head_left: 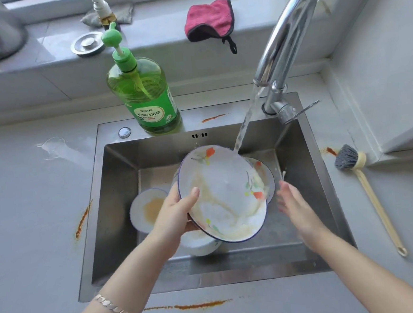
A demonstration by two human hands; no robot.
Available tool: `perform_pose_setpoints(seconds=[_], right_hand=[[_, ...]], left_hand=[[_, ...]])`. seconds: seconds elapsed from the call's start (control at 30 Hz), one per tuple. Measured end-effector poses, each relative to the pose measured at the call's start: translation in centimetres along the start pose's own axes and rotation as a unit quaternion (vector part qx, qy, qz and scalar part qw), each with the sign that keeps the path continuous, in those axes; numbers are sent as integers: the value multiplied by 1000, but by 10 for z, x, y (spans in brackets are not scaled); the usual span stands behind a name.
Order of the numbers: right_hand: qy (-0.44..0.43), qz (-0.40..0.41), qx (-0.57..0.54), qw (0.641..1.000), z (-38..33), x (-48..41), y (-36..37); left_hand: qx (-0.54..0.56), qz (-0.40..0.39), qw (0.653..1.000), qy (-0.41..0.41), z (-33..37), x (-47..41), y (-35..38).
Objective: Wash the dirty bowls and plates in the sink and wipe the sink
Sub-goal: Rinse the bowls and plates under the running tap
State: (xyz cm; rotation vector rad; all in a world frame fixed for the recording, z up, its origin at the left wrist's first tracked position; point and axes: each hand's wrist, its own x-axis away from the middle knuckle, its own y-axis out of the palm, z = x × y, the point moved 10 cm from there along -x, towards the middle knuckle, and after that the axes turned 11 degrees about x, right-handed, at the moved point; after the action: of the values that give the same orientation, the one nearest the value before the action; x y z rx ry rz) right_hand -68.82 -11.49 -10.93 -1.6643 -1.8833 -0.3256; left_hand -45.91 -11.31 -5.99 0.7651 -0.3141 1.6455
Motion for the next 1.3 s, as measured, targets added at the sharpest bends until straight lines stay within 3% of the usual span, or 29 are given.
perform_pose_setpoints(seconds=[0.07,0.13,0.3,0.4,0.5,0.6,0.7,0.8,0.9,1.0,1.1,1.17,1.2,1.23,1.3], right_hand=[[82,-72,-158,981,9,-7,20],[82,-135,-215,964,-3,-8,37],[-58,-47,-120,990,-43,-14,12],[-163,-43,27,985,-81,-2,5],[-148,-6,58,987,-86,-8,-10],[-61,56,101,991,-69,-17,-29],[83,19,38,996,-25,-18,-20],[153,-44,-98,982,7,-10,14],[160,-73,-208,962,22,-10,49],[111,-48,-217,969,12,-16,58],[20,-1,-108,994,-25,-20,41],[-60,30,63,996,-59,-19,28],[-88,43,171,980,-71,-18,25],[-109,67,303,944,-77,-17,24],[-205,151,520,816,-94,-11,33]], left_hand=[[-28,-25,999,36,13,0,1],[-36,-35,997,54,21,-3,0],[-12,38,998,54,6,-26,-16],[-6,80,996,-47,-25,-35,-12],[19,93,979,-180,-54,-25,4],[36,87,973,-210,-67,-23,6],[-20,76,984,-158,-53,-26,-10],[-87,79,991,-71,-22,-28,-26],[-144,71,986,51,11,-29,-38],[-151,64,980,114,23,-31,-48],[-79,75,990,93,10,-34,-52],[-36,101,990,93,4,-33,-49],[-23,116,989,89,1,-31,-47],[-14,126,988,87,-1,-29,-43],[1,136,987,81,-7,-26,-35]])
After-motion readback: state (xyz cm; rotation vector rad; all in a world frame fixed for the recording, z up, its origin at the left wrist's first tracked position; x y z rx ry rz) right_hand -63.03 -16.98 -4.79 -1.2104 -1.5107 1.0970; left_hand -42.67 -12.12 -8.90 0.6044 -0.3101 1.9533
